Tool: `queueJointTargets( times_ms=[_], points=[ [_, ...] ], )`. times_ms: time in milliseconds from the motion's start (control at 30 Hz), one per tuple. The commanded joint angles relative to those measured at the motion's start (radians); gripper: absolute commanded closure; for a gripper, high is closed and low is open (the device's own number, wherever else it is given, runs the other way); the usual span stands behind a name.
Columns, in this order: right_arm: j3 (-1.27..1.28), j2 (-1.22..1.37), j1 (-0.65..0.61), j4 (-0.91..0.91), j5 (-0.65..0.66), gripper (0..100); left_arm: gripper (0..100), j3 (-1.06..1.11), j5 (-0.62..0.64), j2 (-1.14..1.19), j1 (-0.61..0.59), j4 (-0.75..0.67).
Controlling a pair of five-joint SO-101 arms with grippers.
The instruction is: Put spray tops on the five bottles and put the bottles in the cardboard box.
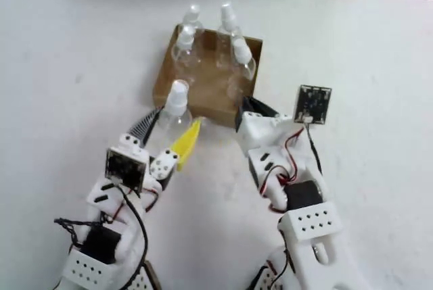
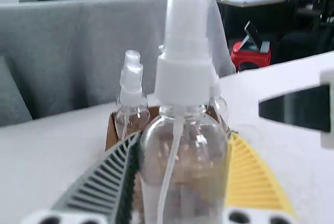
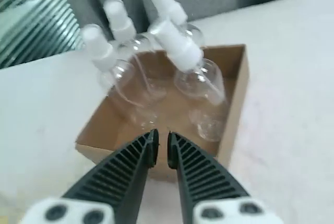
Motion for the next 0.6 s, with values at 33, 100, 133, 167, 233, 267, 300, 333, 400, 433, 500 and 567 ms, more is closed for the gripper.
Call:
queueJointTargets(
  times_ms=[33,100,133,167,233,267,300,333,400,433,500,567],
  points=[
    [-0.035,-0.004,0.125,0.105,0.014,98.1,98,-0.009,-0.002,-0.016,0.001,-0.204],
    [-0.034,-0.004,0.174,0.151,0.015,98.1,98,-0.012,-0.002,-0.016,0.001,-0.241],
    [-0.028,-0.004,0.194,0.166,0.015,98.1,98,-0.012,-0.002,-0.016,0.001,-0.252],
    [-0.015,-0.004,0.213,0.171,0.017,98.1,98,-0.014,-0.002,-0.016,0.001,-0.255],
    [0.008,-0.004,0.248,0.173,0.017,98.1,98,-0.032,-0.002,-0.015,0.001,-0.255],
    [0.018,-0.004,0.265,0.173,0.018,98.1,98,-0.046,-0.002,-0.013,0.001,-0.255],
    [0.029,-0.004,0.283,0.173,0.018,98.1,98,-0.066,-0.002,-0.013,0.001,-0.255],
    [0.037,-0.004,0.300,0.173,0.020,98.1,98,-0.089,-0.002,-0.013,0.001,-0.255],
    [0.049,-0.004,0.332,0.173,0.061,98.1,98,-0.143,-0.002,-0.012,0.001,-0.255],
    [0.057,-0.004,0.346,0.173,0.081,98.1,98,-0.169,-0.002,-0.012,0.001,-0.255],
    [0.074,-0.004,0.369,0.173,0.106,98.1,98,-0.209,-0.005,-0.008,0.001,-0.255],
    [0.089,-0.004,0.392,0.173,0.114,98.1,98,-0.245,-0.006,0.025,0.001,-0.255]
  ],
)
